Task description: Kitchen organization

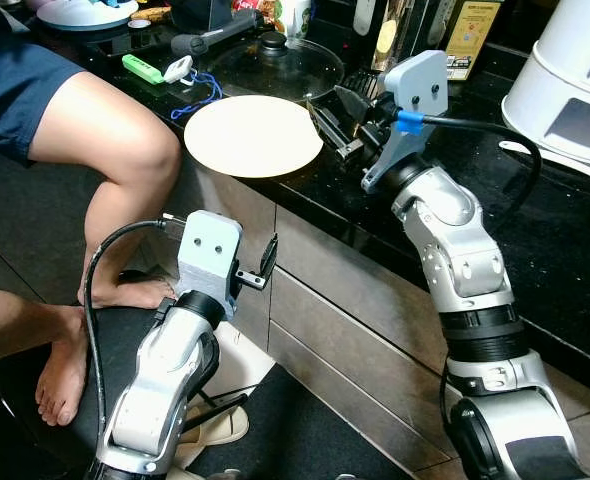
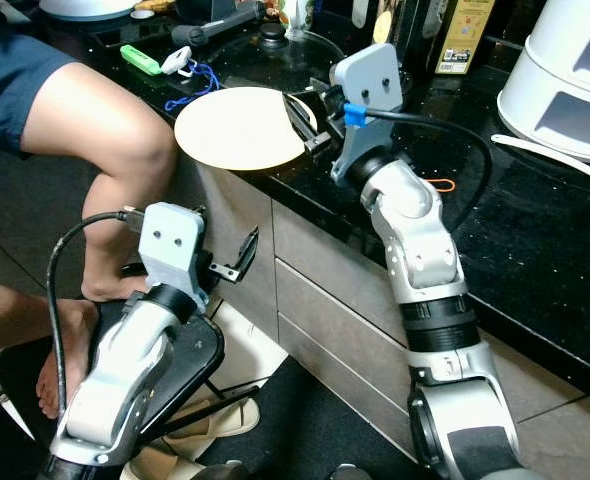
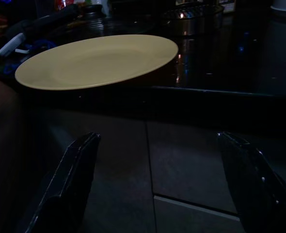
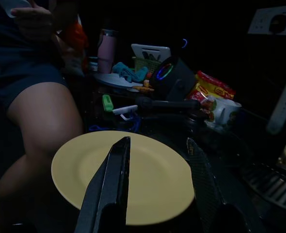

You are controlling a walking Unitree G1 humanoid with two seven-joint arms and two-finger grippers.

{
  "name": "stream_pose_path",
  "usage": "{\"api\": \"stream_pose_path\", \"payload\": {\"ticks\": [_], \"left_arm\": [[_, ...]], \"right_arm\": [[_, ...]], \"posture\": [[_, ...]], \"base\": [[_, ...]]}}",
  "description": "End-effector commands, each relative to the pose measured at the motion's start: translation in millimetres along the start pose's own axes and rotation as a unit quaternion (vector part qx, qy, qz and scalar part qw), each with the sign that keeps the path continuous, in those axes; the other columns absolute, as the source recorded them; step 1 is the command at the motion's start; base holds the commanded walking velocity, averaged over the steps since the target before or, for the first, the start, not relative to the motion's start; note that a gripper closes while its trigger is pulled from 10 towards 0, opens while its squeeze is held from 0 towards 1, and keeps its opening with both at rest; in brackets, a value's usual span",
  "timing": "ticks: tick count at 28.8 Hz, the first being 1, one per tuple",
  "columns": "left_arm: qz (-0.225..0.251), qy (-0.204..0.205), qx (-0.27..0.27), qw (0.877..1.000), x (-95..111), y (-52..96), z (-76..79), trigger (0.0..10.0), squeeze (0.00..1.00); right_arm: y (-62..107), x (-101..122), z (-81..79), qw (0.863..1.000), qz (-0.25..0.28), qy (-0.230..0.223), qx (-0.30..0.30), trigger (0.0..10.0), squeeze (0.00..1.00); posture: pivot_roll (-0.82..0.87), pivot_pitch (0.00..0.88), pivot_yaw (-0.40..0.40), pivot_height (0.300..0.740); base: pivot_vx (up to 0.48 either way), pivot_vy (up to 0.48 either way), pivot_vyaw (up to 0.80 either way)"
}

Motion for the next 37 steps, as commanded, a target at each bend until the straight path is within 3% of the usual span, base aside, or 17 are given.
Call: {"api": "stream_pose_path", "payload": {"ticks": [1, 15, 17, 18, 21, 24, 27, 30, 31, 32, 33, 34, 37], "left_arm": [[-0.001, -0.005, 0.004, 1.0, -1, 0.5, -1.4, 10.0, 0.0], [-0.004, 0.02, -0.011, 1.0, -2, 1.9, 3.6, 10.0, 0.0], [-0.002, 0.021, -0.009, 1.0, -2, 1.7, 4.1, 10.0, 0.0], [-0.002, 0.021, -0.009, 1.0, -2, 1.7, 4.1, 10.0, 0.0], [-0.005, 0.024, -0.011, 1.0, -5, 2.4, 6.0, 10.0, 0.0], [-0.006, 0.025, -0.012, 1.0, -5, 2.8, 6.8, 10.0, 0.0], [-0.011, 0.025, -0.012, 1.0, -8, 4.8, 8.2, 10.0, 0.0], [-0.012, 0.024, -0.01, 1.0, -9, 5.2, 7.9, 10.0, 0.0], [-0.011, 0.02, -0.006, 1.0, -8, 5.2, 6.6, 10.0, 0.0], [-0.011, 0.02, -0.006, 1.0, -8, 5.2, 6.6, 10.0, 0.0], [-0.01, 0.016, -0.002, 1.0, -7, 5.3, 5.3, 10.0, 0.0], [-0.004, -0.003, 0.015, 1.0, -4, 5.5, -0.5, 10.0, 0.0], [-0.003, -0.009, 0.02, 1.0, -3, 5.6, -2.3, 10.0, 0.0]], "right_arm": [[1.8, -5, -1.7, 1.0, -0.007, 0.005, 0.005, 10.0, 0.0], [2.4, -5, -8.7, 0.999, -0.004, 0.018, 0.031, 10.0, 0.0], [3.7, 1, -26.8, 0.995, 0.02, 0.033, 0.089, 10.0, 0.0], [3.7, 1, -26.8, 0.995, 0.02, 0.033, 0.089, 10.0, 0.0], [8.7, 10, -73.1, 0.974, 0.055, 0.07, 0.21, 10.0, 0.0], [9.6, 11, -86.3, 0.966, 0.06, 0.086, 0.235, 10.0, 0.0], [7.4, 6, -114.2, 0.955, 0.058, 0.12, 0.263, 10.0, 0.0], [4.9, 5, -116.4, 0.959, 0.053, 0.114, 0.253, 10.0, 0.0], [-0.9, 2, -111.4, 0.969, 0.041, 0.106, 0.221, 10.0, 0.0], [-0.9, 2, -111.4, 0.969, 0.041, 0.106, 0.221, 10.0, 0.0], [-4.4, 1, -104.6, 0.976, 0.034, 0.092, 0.197, 10.0, 0.0], [-10.9, -1, -84.0, 0.988, 0.018, 0.071, 0.135, 10.0, 0.0], [-12.1, -2, -78.4, 0.991, 0.014, 0.064, 0.118, 10.0, 0.0]], "posture": [[0.05, 0.069, -0.036, 0.74], [0.05, 0.064, -0.037, 0.74], [0.05, 0.064, -0.039, 0.74], [0.05, 0.064, -0.039, 0.74], [0.05, 0.064, -0.041, 0.74], [0.05, 0.067, -0.043, 0.74], [0.06, 0.073, -0.048, 0.74], [0.06, 0.075, -0.051, 0.74], [0.06, 0.076, -0.05, 0.74], [0.06, 0.076, -0.05, 0.74], [0.06, 0.077, -0.051, 0.74], [0.06, 0.078, -0.052, 0.74], [0.06, 0.078, -0.052, 0.74]], "base": [[0.0, 0.0, 0.0], [0.0, -0.096, 0.0], [0.0, 0.0, 0.0], [0.0, 0.0, 0.0], [0.0, 0.0, 0.0], [0.0, 0.0, 0.0], [0.0, 0.0, 0.0], [0.0, 0.0, 0.0], [0.0, 0.0, 0.0], [0.0, 0.0, 0.0], [0.0, 0.0, 0.0], [0.0, 0.0, 0.0], [0.0, 0.0, 0.0]]}}
Point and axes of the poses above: a point about 5 cm out from each wrist's last joint towards the gripper, its own y axis pointing back from the gripper into the wrist, its own x axis along the axis of the wrist's last joint, z = x × y, the point moved 1 cm from there along -y, pointing out of the wrist towards the gripper, and after that the axes turned 8 degrees about y, right-handed, at the moved point
